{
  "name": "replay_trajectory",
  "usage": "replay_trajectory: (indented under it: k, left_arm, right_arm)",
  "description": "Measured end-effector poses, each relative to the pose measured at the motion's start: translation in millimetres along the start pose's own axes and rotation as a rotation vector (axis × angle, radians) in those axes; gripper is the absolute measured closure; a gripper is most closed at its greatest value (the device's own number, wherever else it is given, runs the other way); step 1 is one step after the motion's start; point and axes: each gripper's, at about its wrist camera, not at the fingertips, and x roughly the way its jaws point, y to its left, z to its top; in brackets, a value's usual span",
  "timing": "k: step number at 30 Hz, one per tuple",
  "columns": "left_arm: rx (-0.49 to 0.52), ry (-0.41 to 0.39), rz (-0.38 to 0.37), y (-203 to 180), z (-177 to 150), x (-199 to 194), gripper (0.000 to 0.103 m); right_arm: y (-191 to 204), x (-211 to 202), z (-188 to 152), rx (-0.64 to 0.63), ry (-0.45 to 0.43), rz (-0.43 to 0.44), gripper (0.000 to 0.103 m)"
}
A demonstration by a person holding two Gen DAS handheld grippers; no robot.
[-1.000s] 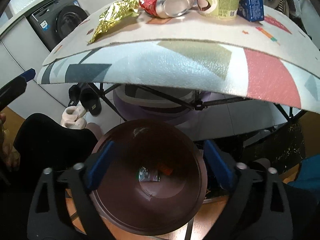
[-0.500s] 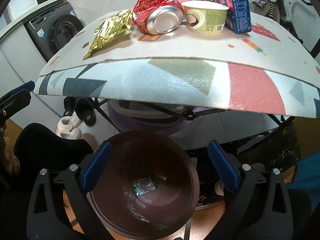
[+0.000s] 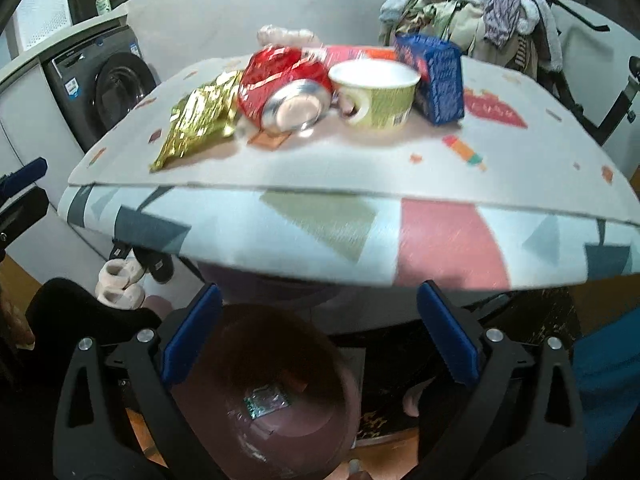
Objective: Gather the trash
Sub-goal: 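Move both tools back over the table toward the remaining trash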
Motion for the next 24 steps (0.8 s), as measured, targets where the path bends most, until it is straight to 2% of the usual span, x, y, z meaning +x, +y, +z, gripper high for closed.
replay_trajectory:
  k: [4, 9, 11, 16, 23, 24]
  left_arm:
    - [-0.026, -0.051, 0.019, 7, 19, 1, 0.006]
    - [-0.076, -0.076, 0.054, 28, 41, 5, 0.006]
    - [-0.094, -0.067, 0.047, 37, 46, 6, 0.006]
    - [-0.130, -0.041, 0.086, 59, 54, 12, 0.006]
    - [-0.205, -0.007, 0.176, 81, 62, 19, 0.006]
    - [-0.229, 0.019, 0.214, 86, 64, 24, 0.006]
  right_arm:
    - [-9, -5, 17, -0.005, -0.015, -0.034, 0.007]
    - [-24, -11, 39, -0.011, -0.032, -0.070, 0.007]
    - [-29, -12, 46, -0.003, -0.039, -0.075, 0.007]
    - [-43, -12, 70, 0.005, -0.055, -0.101, 0.007]
    - [-45, -19, 94, -0.052, -0.109, -0.131, 0.007]
    - [-46, -19, 96, -0.055, -0.113, -0.132, 0.007]
